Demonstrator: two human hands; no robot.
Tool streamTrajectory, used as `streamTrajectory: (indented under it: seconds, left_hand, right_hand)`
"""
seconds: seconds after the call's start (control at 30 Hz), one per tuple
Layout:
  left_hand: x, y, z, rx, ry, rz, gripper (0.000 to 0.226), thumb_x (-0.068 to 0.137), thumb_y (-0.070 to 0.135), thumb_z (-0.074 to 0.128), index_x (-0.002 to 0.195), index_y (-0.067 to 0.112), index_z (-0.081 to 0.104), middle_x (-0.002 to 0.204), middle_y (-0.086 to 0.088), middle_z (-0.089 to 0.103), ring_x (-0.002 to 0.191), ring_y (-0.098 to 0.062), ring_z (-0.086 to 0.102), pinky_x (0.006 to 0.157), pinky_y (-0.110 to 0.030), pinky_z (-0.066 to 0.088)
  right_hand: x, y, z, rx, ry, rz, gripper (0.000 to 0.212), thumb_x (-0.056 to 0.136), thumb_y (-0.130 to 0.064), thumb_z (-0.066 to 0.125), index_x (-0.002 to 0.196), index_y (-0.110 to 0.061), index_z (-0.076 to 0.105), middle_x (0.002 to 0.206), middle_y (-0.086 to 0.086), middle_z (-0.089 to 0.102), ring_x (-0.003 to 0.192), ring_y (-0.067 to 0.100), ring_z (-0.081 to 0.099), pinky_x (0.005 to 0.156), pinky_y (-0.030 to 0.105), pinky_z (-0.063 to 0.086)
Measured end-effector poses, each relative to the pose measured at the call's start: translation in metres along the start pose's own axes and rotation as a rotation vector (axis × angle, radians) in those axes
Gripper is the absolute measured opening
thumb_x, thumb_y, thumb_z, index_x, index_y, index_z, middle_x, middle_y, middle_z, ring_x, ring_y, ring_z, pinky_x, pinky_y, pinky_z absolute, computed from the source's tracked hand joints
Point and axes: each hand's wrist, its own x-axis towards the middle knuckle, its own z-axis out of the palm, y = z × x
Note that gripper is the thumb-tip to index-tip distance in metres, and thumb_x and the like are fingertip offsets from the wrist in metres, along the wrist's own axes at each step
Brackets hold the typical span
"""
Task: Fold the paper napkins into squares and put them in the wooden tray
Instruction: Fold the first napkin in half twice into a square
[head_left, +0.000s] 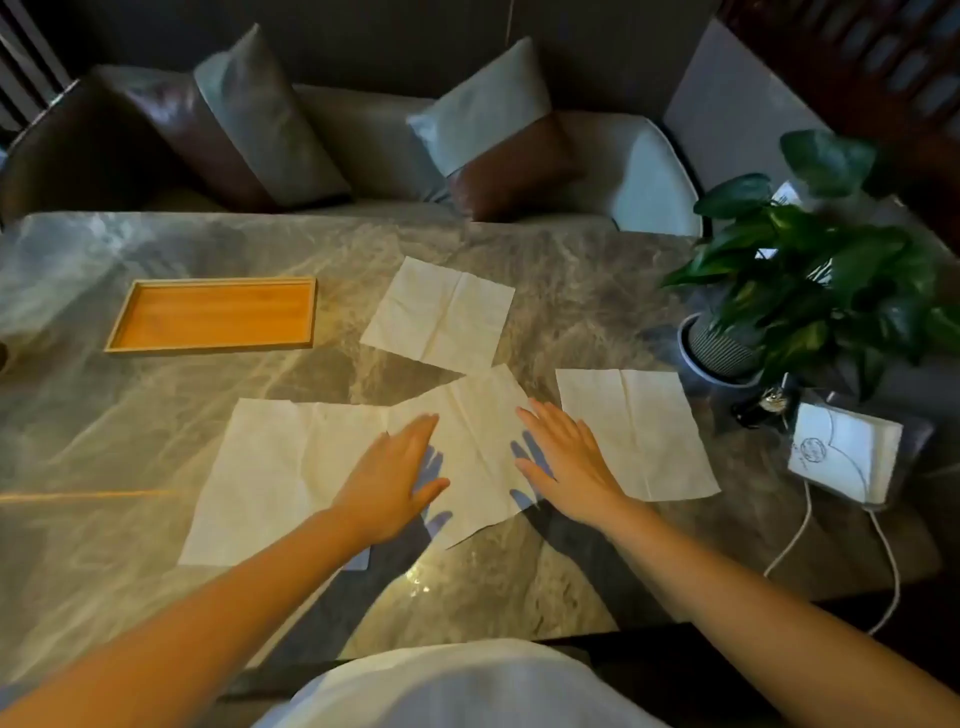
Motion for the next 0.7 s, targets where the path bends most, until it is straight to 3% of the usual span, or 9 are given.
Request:
streamTrajectory:
  seconds: [0.07, 0.13, 0.23, 0.37, 0.47, 0.6, 0.7]
  left_hand:
    - [0.0, 0.004, 0.014, -0.109, -0.151, 0.004, 0.076, 0.09, 0.049, 0.048, 0.149, 0.018, 0.011, 0.153, -0.006, 0.03, 0.132, -0.029, 0.041, 0.108, -0.04, 0.03]
    - [-0.004, 0.004, 0.034, 0.011, -0.248, 0.012, 0.077, 0.09, 0.051, 0.048, 0.149, 0.019, 0.012, 0.152, -0.005, 0.034, 0.135, -0.026, 0.036, 0.114, -0.045, 0.021]
    - [-0.012, 0.0, 0.054, 0.102, -0.259, -0.027, 0.069, 0.09, 0.051, 0.045, 0.146, 0.022, 0.018, 0.149, 0.001, 0.036, 0.137, -0.021, 0.033, 0.116, -0.048, 0.008]
    - [-0.025, -0.008, 0.068, 0.267, -0.231, 0.006, 0.068, 0.088, 0.056, 0.043, 0.145, 0.028, 0.019, 0.154, 0.004, 0.023, 0.142, -0.016, 0.021, 0.115, -0.053, 0.0]
    - [-0.027, -0.019, 0.068, 0.315, -0.193, -0.024, 0.072, 0.086, 0.056, 0.047, 0.146, 0.028, 0.019, 0.151, 0.003, 0.026, 0.14, -0.017, 0.024, 0.114, -0.055, -0.002]
    - [-0.032, -0.025, 0.068, 0.231, -0.167, -0.102, 0.077, 0.082, 0.057, 0.052, 0.145, 0.028, 0.019, 0.143, 0.005, 0.033, 0.134, -0.018, 0.033, 0.115, -0.053, -0.001]
    - [-0.036, -0.026, 0.071, 0.211, -0.158, -0.091, 0.083, 0.076, 0.06, 0.054, 0.145, 0.028, 0.02, 0.14, 0.004, 0.036, 0.132, -0.02, 0.036, 0.115, -0.053, 0.002]
  right_hand:
    - [0.0, 0.002, 0.002, -0.021, -0.016, 0.053, 0.061, 0.098, -0.05, 0.035, 0.151, -0.029, 0.012, 0.163, -0.005, 0.001, 0.149, 0.018, 0.001, 0.12, 0.048, 0.003]
    - [-0.001, 0.006, 0.006, -0.045, -0.065, 0.119, 0.059, 0.099, -0.047, 0.037, 0.15, -0.026, 0.018, 0.162, -0.004, 0.003, 0.149, 0.019, 0.002, 0.119, 0.051, 0.003]
    - [-0.007, 0.014, 0.013, -0.101, -0.147, 0.163, 0.052, 0.099, -0.041, 0.039, 0.147, -0.024, 0.025, 0.161, -0.003, 0.011, 0.149, 0.02, 0.004, 0.117, 0.056, 0.003]
    - [-0.02, 0.026, 0.024, -0.211, -0.201, 0.123, 0.043, 0.093, -0.03, 0.053, 0.134, -0.028, 0.04, 0.152, -0.007, 0.031, 0.146, 0.019, 0.013, 0.115, 0.061, 0.002]
    - [-0.031, 0.033, 0.033, -0.253, -0.162, 0.032, 0.039, 0.089, -0.028, 0.061, 0.125, -0.031, 0.049, 0.137, -0.011, 0.043, 0.136, 0.014, 0.028, 0.116, 0.057, 0.003]
    - [-0.036, 0.037, 0.043, -0.233, -0.049, -0.061, 0.014, 0.09, -0.027, 0.059, 0.103, -0.031, 0.063, 0.112, -0.012, 0.057, 0.118, 0.009, 0.045, 0.119, 0.047, 0.008]
    - [-0.03, 0.031, 0.047, -0.166, -0.027, -0.102, 0.007, 0.09, -0.024, 0.057, 0.093, -0.027, 0.064, 0.1, -0.01, 0.06, 0.105, 0.01, 0.052, 0.112, 0.038, 0.029]
